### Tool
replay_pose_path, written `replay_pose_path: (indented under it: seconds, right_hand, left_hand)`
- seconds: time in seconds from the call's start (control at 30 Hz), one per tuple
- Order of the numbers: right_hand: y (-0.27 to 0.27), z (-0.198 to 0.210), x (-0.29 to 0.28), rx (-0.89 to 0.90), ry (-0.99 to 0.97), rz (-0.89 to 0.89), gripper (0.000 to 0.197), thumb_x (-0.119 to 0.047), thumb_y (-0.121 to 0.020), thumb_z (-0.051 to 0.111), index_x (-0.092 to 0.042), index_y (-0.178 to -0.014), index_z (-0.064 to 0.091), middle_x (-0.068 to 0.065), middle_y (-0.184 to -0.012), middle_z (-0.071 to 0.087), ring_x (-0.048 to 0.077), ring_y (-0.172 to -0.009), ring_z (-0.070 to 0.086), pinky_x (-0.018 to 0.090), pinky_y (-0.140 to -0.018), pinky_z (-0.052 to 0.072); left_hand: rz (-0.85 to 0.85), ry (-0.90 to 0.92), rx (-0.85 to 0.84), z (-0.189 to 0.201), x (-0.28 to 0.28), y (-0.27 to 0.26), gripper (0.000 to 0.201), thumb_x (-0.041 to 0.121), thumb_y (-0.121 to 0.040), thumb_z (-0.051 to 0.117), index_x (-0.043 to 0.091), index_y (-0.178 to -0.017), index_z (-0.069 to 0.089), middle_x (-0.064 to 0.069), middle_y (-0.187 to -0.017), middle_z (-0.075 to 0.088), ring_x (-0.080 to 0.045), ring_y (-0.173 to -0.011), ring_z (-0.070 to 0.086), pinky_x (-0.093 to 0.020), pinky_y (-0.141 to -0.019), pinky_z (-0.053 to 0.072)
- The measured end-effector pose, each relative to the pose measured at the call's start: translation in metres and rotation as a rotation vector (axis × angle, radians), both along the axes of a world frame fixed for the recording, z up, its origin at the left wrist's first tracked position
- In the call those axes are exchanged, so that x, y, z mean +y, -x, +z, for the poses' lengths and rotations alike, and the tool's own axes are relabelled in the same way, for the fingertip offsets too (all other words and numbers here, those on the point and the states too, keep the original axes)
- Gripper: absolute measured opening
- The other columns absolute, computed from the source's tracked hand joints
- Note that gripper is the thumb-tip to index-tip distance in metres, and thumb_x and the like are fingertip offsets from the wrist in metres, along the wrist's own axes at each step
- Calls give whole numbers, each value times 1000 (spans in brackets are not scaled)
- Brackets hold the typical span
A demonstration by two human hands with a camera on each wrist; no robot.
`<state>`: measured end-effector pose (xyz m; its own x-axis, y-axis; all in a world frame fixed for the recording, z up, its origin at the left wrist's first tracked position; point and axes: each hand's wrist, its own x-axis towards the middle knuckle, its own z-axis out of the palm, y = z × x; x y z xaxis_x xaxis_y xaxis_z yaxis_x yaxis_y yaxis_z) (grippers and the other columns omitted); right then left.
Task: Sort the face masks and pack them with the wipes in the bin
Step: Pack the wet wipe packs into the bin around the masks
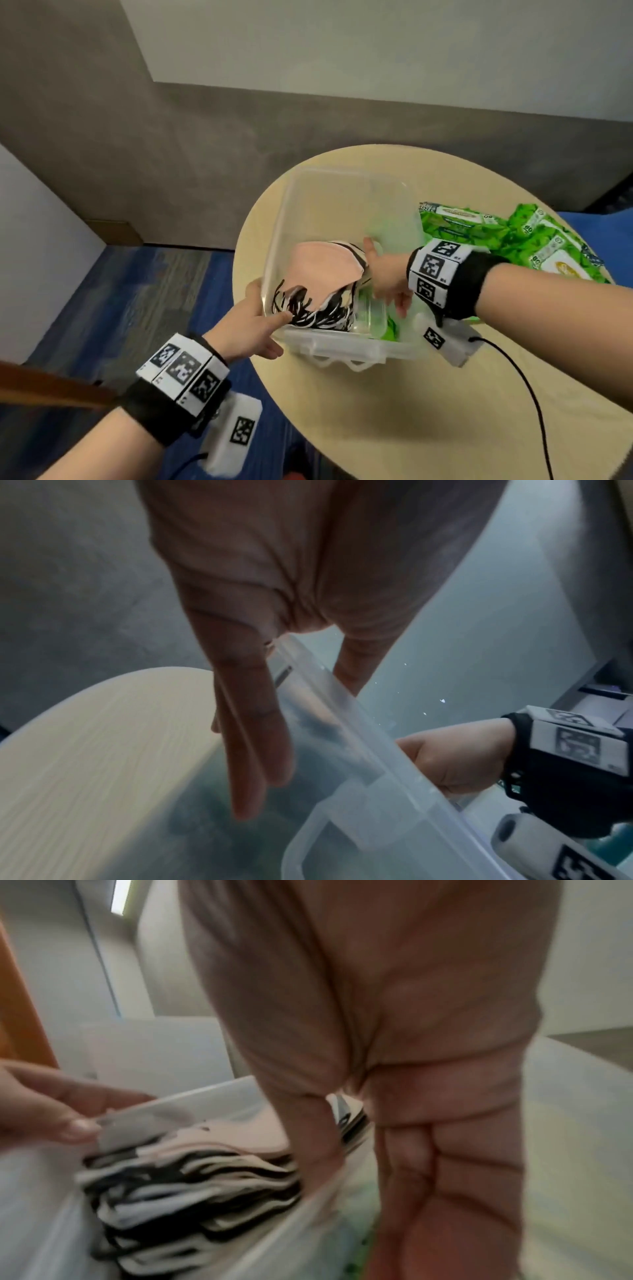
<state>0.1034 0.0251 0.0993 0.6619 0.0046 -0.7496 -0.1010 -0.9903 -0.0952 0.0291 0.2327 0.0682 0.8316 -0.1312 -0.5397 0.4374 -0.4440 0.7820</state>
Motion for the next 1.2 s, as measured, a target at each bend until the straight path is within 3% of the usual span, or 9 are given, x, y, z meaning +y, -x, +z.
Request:
replay_pose_path:
  seconds: [0.1,0.17,0.27,0.37,0.53,0.67,0.8,1.1,1.2]
  right_hand:
    - [-11,25,8,-20,160,130,50,-20,-90,59,-1,-130,35,16,-93,56,10,-33,55,23,-43,46]
    - [-37,39,15,-133,241,286,47,-37,-87,60,1,-112,48,8,-94,60,13,-59,64,21,-54,49]
    - [-75,31,20,-186,200,350,71,-48,-84,60,-3,-135,39,12,-136,47,28,-122,47,34,-98,38]
    - [-91,7,25,2,142,346,74,-52,-86,54,-11,-143,32,7,-147,35,26,-133,35,36,-107,28]
    - [-102,-31,31,288,-11,195,58,-43,-77,68,-8,-122,54,6,-121,61,24,-109,57,33,-101,40]
    - [-98,-38,36,357,-65,147,45,-33,-78,71,-6,-111,58,8,-100,67,25,-94,64,37,-91,50]
    - [-91,-35,40,373,-38,162,49,-32,-77,72,-4,-114,57,13,-110,66,29,-102,63,40,-91,50]
    - [-88,-25,41,156,-68,303,37,-40,-76,72,-13,-99,59,3,-102,66,23,-88,62,32,-85,50]
    - [-87,-17,38,12,-107,343,36,-38,-76,73,-19,-101,55,1,-99,60,20,-89,56,26,-83,43]
  left_hand:
    - [-6,100,12,-2,5,2,93,20,-83,70,30,-147,2,-11,-123,55,-30,-74,71,-30,-64,59]
    - [-20,143,-6,-3,8,5,115,22,-73,80,33,-147,-7,-7,-125,55,-25,-76,71,-26,-64,57]
    - [-69,95,-127,-9,9,7,128,25,-65,85,40,-143,-15,15,-119,53,-14,-90,65,-16,-63,52]
    - [-106,82,-203,-17,8,6,137,37,-57,88,41,-141,-20,22,-119,52,-4,-112,54,-2,-79,41]
    - [-123,72,-231,-28,7,3,139,56,-47,83,53,-128,-30,12,-138,45,-4,-125,44,-27,-106,37]
    - [-130,70,-244,-28,8,2,139,60,-47,81,49,-131,-30,11,-142,40,-3,-128,40,-24,-106,34]
    - [-133,62,-255,-29,5,1,144,63,-45,80,44,-137,-29,10,-144,39,-3,-130,38,-26,-108,33]
    - [-139,18,-284,-27,2,-3,145,66,-44,78,40,-140,-27,10,-139,45,-4,-125,44,-25,-106,36]
    - [-131,23,-275,-26,0,-7,144,51,-52,85,35,-143,-25,13,-135,46,-2,-121,45,-17,-98,35]
